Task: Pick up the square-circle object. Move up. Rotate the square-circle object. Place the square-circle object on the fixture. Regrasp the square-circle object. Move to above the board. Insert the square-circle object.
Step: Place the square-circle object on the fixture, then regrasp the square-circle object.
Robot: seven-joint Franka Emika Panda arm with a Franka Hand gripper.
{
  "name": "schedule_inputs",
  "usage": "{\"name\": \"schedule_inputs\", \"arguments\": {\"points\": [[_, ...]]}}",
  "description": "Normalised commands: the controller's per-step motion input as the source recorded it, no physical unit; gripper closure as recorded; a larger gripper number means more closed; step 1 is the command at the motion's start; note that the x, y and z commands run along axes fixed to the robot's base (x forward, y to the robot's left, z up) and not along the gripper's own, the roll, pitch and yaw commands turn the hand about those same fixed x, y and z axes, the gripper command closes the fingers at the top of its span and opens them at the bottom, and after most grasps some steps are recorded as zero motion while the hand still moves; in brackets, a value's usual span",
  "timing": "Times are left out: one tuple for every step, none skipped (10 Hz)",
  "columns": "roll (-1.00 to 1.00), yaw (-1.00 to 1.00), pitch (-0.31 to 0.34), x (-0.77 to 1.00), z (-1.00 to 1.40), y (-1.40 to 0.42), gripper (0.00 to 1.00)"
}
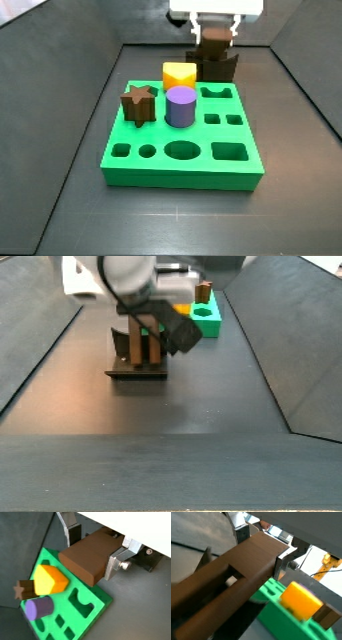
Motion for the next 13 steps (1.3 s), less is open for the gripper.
{"name": "schedule_inputs", "arguments": {"points": [[-0.06,-0.03,-0.070,0.08,-0.34,0.02,1.00],[-0.06,-0.01,-0.067,0.06,-0.19,0.00,1.00],[0.00,0.00,0.000,0.00,0.00,0.00,0.00],[0.04,-0.04,-0.070,0.00,1.00,0.00,0.00],[0.04,-0.03,-0.068,0.00,1.00,0.00,0.00],[0.05,0.00,-0.048,-0.02,1.00,0.01,0.00],[0.06,0.02,-0.037,-0.03,1.00,0.00,0.00],[0.06,0.03,-0.004,-0.03,1.00,0.00,0.00],[0.05,0.04,0.024,-0.04,0.90,0.01,0.00],[0.05,0.04,0.056,-0.03,0.66,0.01,0.00],[0.04,0.03,0.068,-0.02,0.54,0.01,0.00],[0.04,0.01,0.077,-0.02,0.28,0.01,0.00],[0.01,-0.04,0.077,-1.00,0.00,0.00,0.00]]}}
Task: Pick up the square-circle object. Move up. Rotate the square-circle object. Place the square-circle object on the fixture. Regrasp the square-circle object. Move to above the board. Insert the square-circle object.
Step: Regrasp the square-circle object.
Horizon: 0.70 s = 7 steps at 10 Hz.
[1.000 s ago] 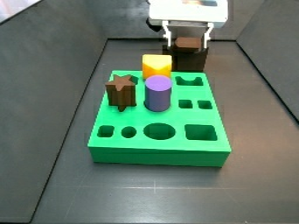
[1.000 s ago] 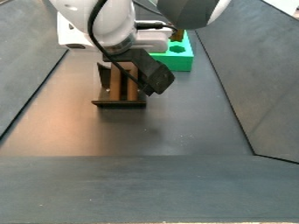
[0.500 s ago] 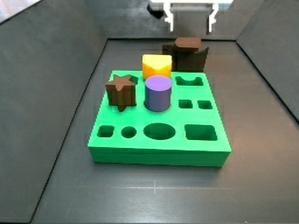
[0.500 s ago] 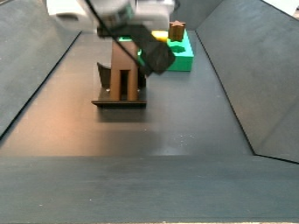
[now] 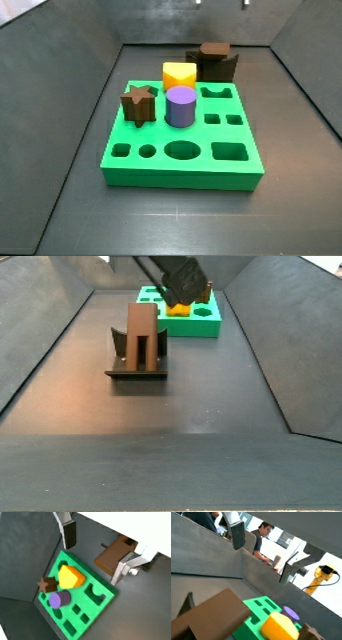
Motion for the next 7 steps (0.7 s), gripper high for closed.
{"name": "schedule_inputs", "arguments": {"points": [[0.00,-0.06,0.058,-1.00,-0.05,0.00,0.00],[0.00,-0.08,0.015,-1.00,-0.02,0.00,0.00],[0.03,-0.09,-0.020,-1.00,0.00,0.00,0.00],[0.04,-0.08,-0.037,-1.00,0.00,0.00,0.00],[0.05,-0.07,-0.071,-1.00,0.01,0.00,0.00],[0.06,-0.05,-0.092,-0.94,0.01,0.00,0.00],[0.08,-0.03,-0.115,-0.73,0.01,0.00,0.00]]}}
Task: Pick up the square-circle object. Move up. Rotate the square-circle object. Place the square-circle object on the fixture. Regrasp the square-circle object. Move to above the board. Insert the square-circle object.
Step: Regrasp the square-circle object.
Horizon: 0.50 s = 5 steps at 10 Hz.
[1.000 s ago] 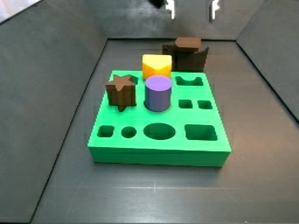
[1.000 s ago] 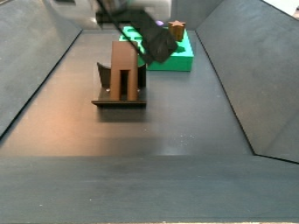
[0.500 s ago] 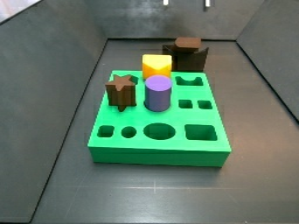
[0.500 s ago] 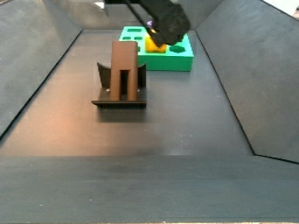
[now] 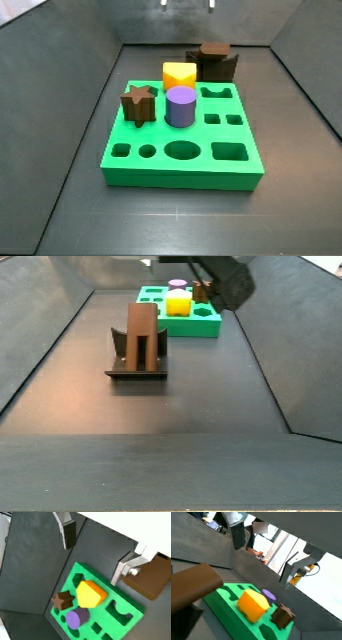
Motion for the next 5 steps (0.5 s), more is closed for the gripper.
{"name": "schedule_inputs", "arguments": {"points": [[0.08,-0.02,-0.122,-0.63,0.01,0.00,0.00],[0.10,0.01,-0.126,-0.45,0.02,-0.01,0.00],[0.82,-1.00,0.001,-0.29,-1.00,-0.40,0.00],[0.82,-1.00,-0.006,-0.11,-1.00,-0.41,0.00],[0.81,-1.00,-0.034,0.00,-0.91,-0.31,0.00]]}}
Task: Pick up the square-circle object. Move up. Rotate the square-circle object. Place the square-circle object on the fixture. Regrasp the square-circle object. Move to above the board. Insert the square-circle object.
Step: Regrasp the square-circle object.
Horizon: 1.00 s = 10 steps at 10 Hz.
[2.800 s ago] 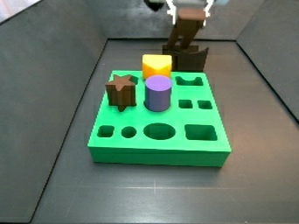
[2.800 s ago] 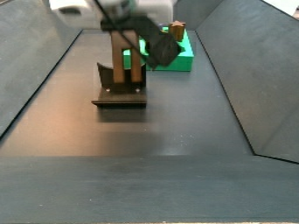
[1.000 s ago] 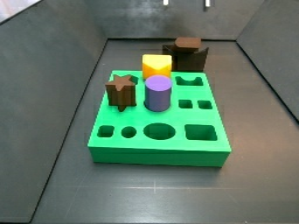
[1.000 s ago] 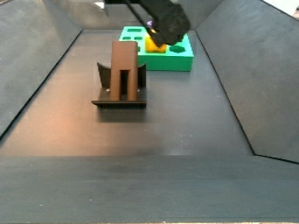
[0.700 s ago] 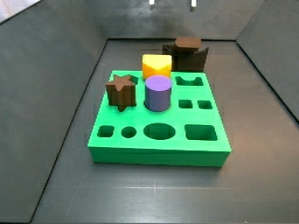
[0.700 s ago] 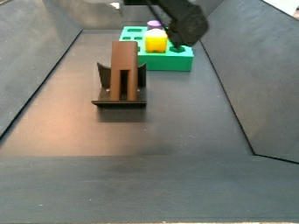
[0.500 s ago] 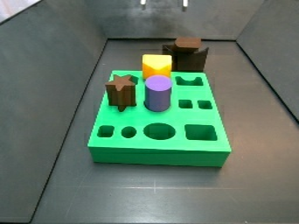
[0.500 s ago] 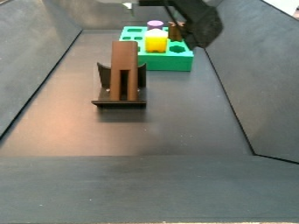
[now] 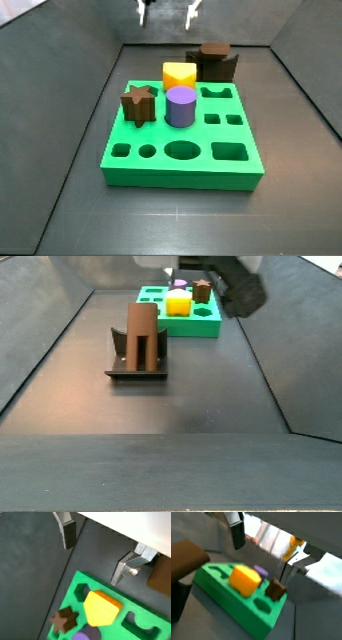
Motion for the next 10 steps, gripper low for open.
{"name": "schedule_inputs", "arguments": {"points": [[0.79,-1.00,-0.060,0.00,-0.71,-0.16,0.00],[0.78,-1.00,-0.078,0.01,-0.58,-0.10,0.00],[0.77,-1.00,-0.109,0.03,-0.33,-0.06,0.00],[0.76,-1.00,-0.137,0.03,-0.10,-0.03,0.00],[0.75,-1.00,-0.158,0.02,-0.03,-0.02,0.00],[0.75,-1.00,-0.182,0.00,-0.03,-0.02,0.00],[0.74,-1.00,-0.204,-0.01,-0.01,-0.01,0.00],[0.73,-1.00,-0.233,-0.02,-0.01,-0.01,0.00],[0.72,-1.00,-0.253,-0.03,0.00,-0.01,0.00],[0.71,-1.00,-0.265,-0.04,0.01,-0.01,0.00]]}}
